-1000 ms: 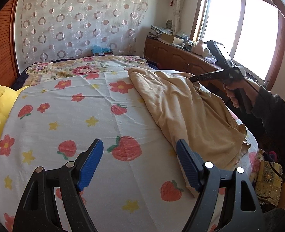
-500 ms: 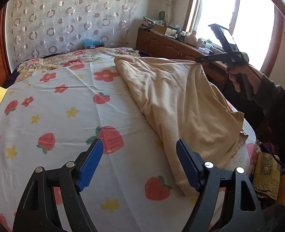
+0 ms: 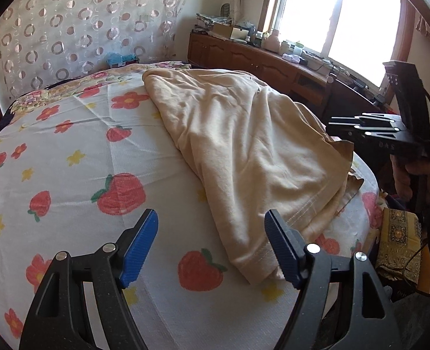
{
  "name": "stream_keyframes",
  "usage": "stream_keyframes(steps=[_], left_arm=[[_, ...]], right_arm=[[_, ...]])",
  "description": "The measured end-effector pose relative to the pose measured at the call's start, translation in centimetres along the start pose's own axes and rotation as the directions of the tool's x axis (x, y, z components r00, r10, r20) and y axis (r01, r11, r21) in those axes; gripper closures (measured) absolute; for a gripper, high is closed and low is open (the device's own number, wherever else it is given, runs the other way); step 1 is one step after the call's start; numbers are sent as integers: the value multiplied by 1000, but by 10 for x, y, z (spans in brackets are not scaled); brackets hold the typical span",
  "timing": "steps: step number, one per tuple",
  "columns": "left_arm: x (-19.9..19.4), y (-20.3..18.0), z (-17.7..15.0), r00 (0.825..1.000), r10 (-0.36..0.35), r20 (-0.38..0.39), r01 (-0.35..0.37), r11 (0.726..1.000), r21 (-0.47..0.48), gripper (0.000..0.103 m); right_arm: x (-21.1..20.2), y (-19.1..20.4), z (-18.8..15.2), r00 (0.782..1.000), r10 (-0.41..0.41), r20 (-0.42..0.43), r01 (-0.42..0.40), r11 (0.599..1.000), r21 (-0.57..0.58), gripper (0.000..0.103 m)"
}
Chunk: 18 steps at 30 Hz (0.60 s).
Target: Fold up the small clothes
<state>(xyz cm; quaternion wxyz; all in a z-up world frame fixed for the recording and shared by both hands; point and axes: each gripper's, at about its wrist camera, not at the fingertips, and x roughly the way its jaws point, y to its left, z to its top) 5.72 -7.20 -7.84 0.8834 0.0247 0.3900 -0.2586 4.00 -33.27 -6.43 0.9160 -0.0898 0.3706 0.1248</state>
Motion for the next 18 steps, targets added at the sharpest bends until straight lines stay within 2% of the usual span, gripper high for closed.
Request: stream_keyframes(steps=[7,8,9,10,18], left_arm=[[2,-2,0,1000,-1,-8,1,1000,4,26],[2,-2,1,1000,-1,-10,1,1000,4,26],[3,-2,1,1000,-3,-9,3,1000,5,26],[3,-3,1,1000,-4,-8,4,1000,6,26],[2,-4,0,999,-32,-6,32,999,6,26]], right_arm=[[-7,6,-16,1000,18,-16,-19,999,-36,77],[-11,4,-16,1000,10,-23,-11,999,-44,79],[-11,3,-14,1000,5,-23,-6,999,-49,93],[-16,5,-11,1000,11,-27,-13,999,-52,98],[-63,-9,-28,1000,0,-7,0,1000,-20,99]])
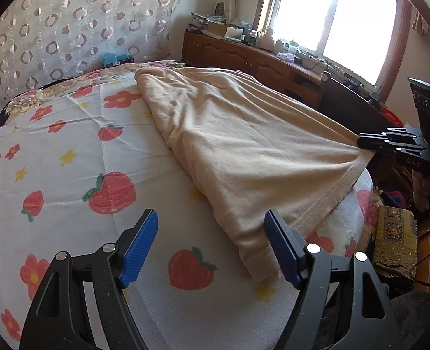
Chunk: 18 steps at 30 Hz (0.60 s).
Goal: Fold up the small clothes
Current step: 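Grasp the folded shirt's end with both grippers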
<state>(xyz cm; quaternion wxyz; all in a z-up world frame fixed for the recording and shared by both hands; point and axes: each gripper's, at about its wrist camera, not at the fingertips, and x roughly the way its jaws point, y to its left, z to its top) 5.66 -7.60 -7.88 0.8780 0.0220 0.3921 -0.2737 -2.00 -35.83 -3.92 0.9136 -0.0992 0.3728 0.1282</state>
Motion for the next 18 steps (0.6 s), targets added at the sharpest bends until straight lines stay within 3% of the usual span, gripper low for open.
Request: stream_keyframes(steps=[11,14,16,18], left_arm=[[4,-6,-10,998,-48,-50,48,999,4,61],[7,-11,-14,995,-66,-72,67,998,14,70],[8,-13,-14,993,-86,-83,87,996,13,85],[6,-17,-15,990,-109,-87,111,994,17,96]], right_arm=[[13,8,-10,1000,18,-23,-16,998,68,99],[17,11,-13,1000,4,-22,-2,998,57,83],[19,10,-15,1000,2,-27,0,999,50,69],[24,9,-17,999,-12,-36,14,999,50,61]])
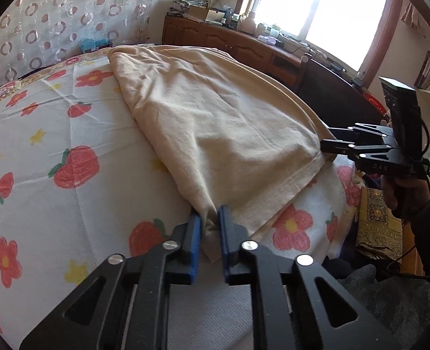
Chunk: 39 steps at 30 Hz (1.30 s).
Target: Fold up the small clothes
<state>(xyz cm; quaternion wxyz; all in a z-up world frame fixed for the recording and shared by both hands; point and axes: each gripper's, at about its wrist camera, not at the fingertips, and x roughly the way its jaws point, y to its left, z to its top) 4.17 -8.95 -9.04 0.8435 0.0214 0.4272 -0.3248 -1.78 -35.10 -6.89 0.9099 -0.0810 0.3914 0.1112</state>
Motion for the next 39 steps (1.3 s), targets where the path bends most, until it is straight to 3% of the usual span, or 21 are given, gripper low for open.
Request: stream_keyframes(steps=[4,12,14,17,20,26,31,35,39], left_arm=[[-15,-12,1,1000,-22,20,21,1000,20,99],[-16,-13,2,1000,23,14,-23,999,30,99],[-14,-11,1,1000,22,9,-22,999,24,99],[-16,-10,2,1000,-8,26,7,1000,18,101],[-30,-11,13,996,-16,87,15,1000,14,101],[-61,-3,68,978,0,209,-6,1000,29,101],[-54,29,131,965,57,256,-60,998,4,101],[-30,63,172,962,109,250,-103,994,-35,101],[-10,91,201,961,128,244,-112,991,-77,101]], right_arm=[[7,-5,-1,1000,-12,-20,12,1000,20,53],[6,-4,-2,999,43,-20,-43,999,25,52],[7,-3,-3,998,54,-20,-53,998,15,57],[6,-1,-4,995,99,-17,-100,995,-1,91],[5,-2,-3,991,134,-2,-134,991,-5,96],[-34,-26,23,966,169,195,-178,983,32,96],[-39,-48,73,938,139,318,-161,986,45,96],[-20,-63,122,925,122,359,-148,988,45,96],[12,-74,159,932,121,343,-146,988,47,96]])
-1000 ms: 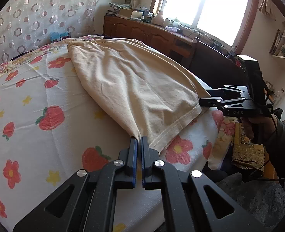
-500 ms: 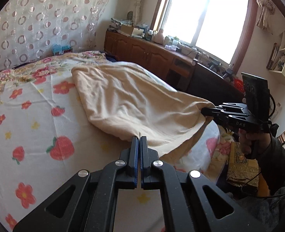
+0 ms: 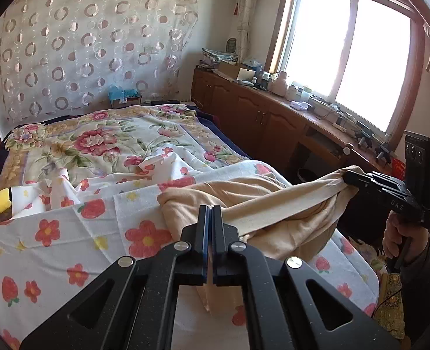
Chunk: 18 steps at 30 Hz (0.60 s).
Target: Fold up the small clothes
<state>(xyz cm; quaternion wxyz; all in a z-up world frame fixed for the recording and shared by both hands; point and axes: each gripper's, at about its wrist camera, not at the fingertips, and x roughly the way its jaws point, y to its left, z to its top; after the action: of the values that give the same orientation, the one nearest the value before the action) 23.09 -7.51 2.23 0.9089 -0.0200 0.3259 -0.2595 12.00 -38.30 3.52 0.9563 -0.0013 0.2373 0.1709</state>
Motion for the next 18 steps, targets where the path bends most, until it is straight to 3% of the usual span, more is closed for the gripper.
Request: stream_keyframes(steps=[9,15,18], left_arm=[[68,30,38,998,43,-45,-43,999,-11,101],[125,54,44,987,92,-130,-95,995,-22,101],[136,63,40,982,118,-149,-121,993,-11,99]], right_arm=[[86,-11,42,998,-9,-68,9,1000,4,96],[137,-23,60,990,-29,-140,34,999,32,96],[153,-24,64,982,-59,-180,66,997,35,88]])
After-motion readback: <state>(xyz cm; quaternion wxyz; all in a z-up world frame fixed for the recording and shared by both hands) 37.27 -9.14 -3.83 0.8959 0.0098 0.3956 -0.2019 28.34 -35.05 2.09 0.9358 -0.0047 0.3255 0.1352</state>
